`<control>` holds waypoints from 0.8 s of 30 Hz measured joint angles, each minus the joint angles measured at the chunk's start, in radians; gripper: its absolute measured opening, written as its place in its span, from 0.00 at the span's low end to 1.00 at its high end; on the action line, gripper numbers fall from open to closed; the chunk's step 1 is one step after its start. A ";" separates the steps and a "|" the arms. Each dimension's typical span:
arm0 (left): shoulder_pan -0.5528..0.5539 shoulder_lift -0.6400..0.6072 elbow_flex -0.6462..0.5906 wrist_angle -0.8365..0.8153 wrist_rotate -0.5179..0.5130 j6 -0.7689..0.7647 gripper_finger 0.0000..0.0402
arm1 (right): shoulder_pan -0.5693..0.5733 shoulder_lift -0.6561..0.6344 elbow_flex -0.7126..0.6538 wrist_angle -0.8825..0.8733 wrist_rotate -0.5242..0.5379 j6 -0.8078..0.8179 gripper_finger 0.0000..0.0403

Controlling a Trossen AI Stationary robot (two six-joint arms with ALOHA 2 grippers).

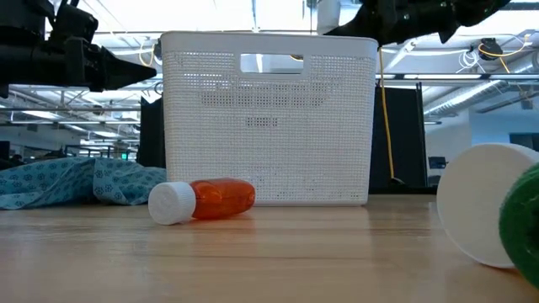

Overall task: Pick & place medical supplies in basket/bin
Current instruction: Put the white pill bottle into the white bin

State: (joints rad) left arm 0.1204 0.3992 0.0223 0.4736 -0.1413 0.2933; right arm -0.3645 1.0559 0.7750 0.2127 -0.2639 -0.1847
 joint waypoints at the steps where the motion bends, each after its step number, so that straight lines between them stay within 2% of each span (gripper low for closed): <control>1: 0.000 0.000 0.000 0.000 0.000 0.000 0.06 | 0.002 0.002 0.002 0.001 0.003 0.005 0.37; 5: 0.000 0.000 0.000 -0.001 0.000 -0.006 0.06 | 0.036 0.039 0.083 -0.061 0.122 -0.018 0.37; 10: 0.000 0.000 0.000 -0.006 0.000 -0.014 0.06 | 0.042 0.193 0.390 -0.369 0.232 -0.101 0.37; 17: 0.000 0.000 0.000 -0.006 -0.001 -0.013 0.06 | 0.009 0.517 0.842 -0.818 0.241 -0.323 0.37; 20: 0.000 0.000 0.000 -0.014 -0.001 -0.013 0.06 | -0.009 0.643 0.962 -0.882 0.260 -0.364 0.37; 24: 0.000 0.000 0.000 -0.038 0.000 -0.010 0.06 | -0.035 0.763 1.042 -0.919 0.264 -0.443 0.37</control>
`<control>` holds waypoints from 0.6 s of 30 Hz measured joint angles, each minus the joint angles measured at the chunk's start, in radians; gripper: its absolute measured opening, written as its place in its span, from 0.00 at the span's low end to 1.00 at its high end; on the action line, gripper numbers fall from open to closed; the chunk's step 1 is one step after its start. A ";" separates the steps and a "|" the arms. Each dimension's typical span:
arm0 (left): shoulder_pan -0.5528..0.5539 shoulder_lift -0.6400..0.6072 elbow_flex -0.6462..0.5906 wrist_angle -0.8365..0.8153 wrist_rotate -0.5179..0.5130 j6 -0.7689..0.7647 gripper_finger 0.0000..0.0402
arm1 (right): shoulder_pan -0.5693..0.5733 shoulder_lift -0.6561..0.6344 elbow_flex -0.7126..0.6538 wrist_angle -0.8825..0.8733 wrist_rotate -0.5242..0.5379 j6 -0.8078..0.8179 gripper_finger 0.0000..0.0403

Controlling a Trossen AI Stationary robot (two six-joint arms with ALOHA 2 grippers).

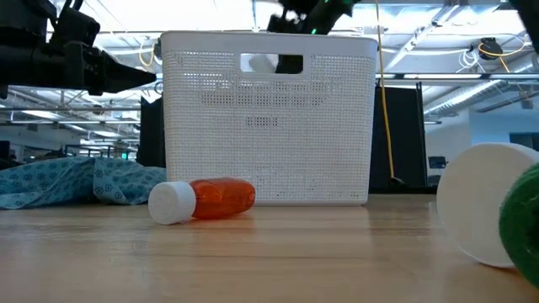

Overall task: Pick & place medical supplies in basket/bin
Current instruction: Put the white pill bottle into the white bin

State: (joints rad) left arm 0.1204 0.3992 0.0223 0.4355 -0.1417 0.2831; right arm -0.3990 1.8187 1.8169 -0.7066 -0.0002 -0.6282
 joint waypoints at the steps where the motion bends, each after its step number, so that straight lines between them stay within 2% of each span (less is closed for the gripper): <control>1: 0.000 0.000 0.000 -0.002 0.000 0.000 0.06 | -0.003 0.023 0.009 -0.003 -0.001 -0.029 0.37; 8: 0.000 0.000 0.000 -0.015 -0.003 0.003 0.06 | -0.005 0.143 0.021 0.043 -0.004 -0.164 0.37; 11: 0.000 0.000 0.000 -0.016 -0.009 0.004 0.06 | -0.009 0.179 0.022 0.042 0.005 -0.174 0.37; 18: 0.000 0.000 0.000 -0.022 -0.017 0.011 0.06 | -0.037 0.239 0.021 -0.019 0.157 -0.225 0.37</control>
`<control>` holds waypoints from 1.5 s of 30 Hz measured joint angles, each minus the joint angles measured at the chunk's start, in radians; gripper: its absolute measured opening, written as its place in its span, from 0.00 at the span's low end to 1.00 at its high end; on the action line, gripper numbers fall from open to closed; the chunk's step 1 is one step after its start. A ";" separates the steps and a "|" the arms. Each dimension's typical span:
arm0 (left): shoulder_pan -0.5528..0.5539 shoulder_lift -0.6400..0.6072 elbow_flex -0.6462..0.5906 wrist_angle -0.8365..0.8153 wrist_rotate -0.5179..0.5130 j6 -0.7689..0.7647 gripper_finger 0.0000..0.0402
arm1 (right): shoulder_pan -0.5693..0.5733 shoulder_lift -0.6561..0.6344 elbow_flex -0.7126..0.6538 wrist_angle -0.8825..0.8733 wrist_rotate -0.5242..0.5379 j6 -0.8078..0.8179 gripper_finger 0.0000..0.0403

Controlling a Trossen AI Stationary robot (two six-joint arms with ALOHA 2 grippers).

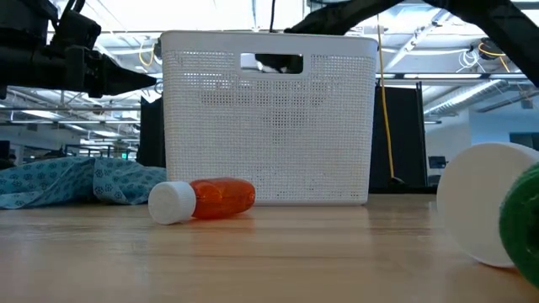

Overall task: Pick & place medical supplies in basket/bin
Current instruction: Put the white pill bottle into the white bin

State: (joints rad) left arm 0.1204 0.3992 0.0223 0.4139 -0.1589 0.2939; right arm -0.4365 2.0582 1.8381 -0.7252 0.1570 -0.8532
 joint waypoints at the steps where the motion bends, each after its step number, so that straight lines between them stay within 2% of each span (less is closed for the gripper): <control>1: 0.000 0.000 0.000 0.000 0.000 0.000 0.06 | -0.009 0.002 0.000 -0.024 -0.007 0.004 0.37; 7: 0.000 0.000 0.000 0.000 0.000 0.012 0.06 | -0.045 -0.001 -0.001 -0.116 -0.134 0.051 0.37; 11: 0.000 0.000 0.000 0.000 0.000 0.012 0.06 | -0.055 0.000 -0.010 -0.173 -0.169 0.078 0.37; 16: 0.000 0.000 0.000 0.000 0.000 0.011 0.06 | -0.048 0.002 -0.107 -0.122 -0.126 0.090 0.37; 20: 0.000 0.000 0.000 0.000 0.000 0.011 0.06 | -0.024 0.000 -0.214 -0.012 0.025 0.080 0.37; 22: 0.000 0.000 0.000 0.001 0.000 0.010 0.06 | -0.016 0.000 -0.247 0.008 0.051 0.083 0.37; 31: 0.000 0.000 0.000 0.001 0.000 0.009 0.06 | -0.003 0.000 -0.291 0.057 0.060 0.075 0.38; 36: 0.000 0.000 0.000 0.001 0.000 0.007 0.06 | 0.009 -0.004 -0.293 0.123 0.135 0.065 0.49; 41: 0.000 0.000 0.000 0.001 0.000 0.006 0.06 | 0.015 -0.005 -0.293 0.138 0.160 0.065 0.61; 45: 0.000 0.000 0.000 0.001 0.000 0.004 0.06 | 0.018 -0.008 -0.293 0.154 0.194 0.088 0.67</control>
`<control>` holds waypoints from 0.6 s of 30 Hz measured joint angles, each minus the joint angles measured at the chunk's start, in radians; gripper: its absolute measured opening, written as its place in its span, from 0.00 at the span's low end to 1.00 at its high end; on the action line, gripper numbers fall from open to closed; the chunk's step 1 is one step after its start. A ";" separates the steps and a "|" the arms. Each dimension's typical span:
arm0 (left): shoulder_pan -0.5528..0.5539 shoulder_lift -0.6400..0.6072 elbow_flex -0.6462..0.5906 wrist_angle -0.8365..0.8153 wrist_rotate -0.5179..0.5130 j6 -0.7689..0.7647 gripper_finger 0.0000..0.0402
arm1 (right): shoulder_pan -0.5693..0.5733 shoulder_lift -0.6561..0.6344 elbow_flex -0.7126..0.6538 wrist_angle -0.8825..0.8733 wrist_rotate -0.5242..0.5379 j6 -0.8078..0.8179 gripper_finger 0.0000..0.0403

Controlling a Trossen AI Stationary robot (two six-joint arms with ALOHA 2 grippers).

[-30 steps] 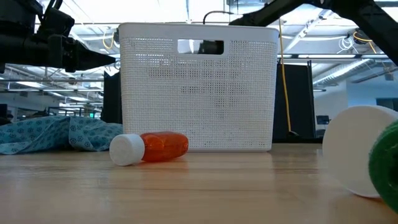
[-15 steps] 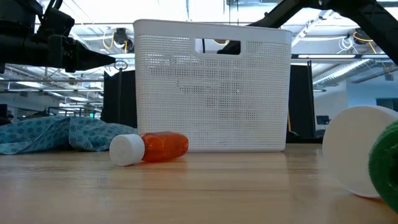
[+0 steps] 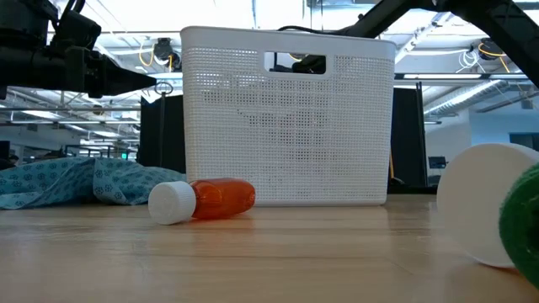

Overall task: Pick & place medical supplies in basket/bin
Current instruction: Put the white pill bottle into the white bin, then adjust the white bin

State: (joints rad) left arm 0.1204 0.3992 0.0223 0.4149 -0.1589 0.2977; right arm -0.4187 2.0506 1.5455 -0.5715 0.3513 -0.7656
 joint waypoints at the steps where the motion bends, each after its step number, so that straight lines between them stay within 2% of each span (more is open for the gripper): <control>1: 0.000 0.000 0.000 0.000 0.000 0.000 0.06 | 0.000 -0.001 0.000 -0.002 0.008 0.002 0.68; 4: 0.000 0.000 0.000 0.000 0.000 0.000 0.06 | 0.005 -0.003 0.000 -0.004 0.039 -0.001 0.70; 10: 0.009 0.000 0.000 0.000 -0.045 -0.022 0.06 | 0.031 -0.088 0.000 0.022 0.201 -0.015 0.68; 15: 0.056 0.000 0.000 -0.007 -0.071 -0.061 0.06 | 0.053 -0.226 0.000 0.053 0.168 -0.010 0.63; 18: 0.098 0.000 0.000 -0.007 -0.079 -0.105 0.06 | 0.069 -0.311 0.000 0.080 0.149 0.011 0.55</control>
State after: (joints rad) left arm 0.2180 0.3988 0.0223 0.4082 -0.2375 0.1932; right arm -0.3496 1.7395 1.5459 -0.4915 0.5006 -0.7542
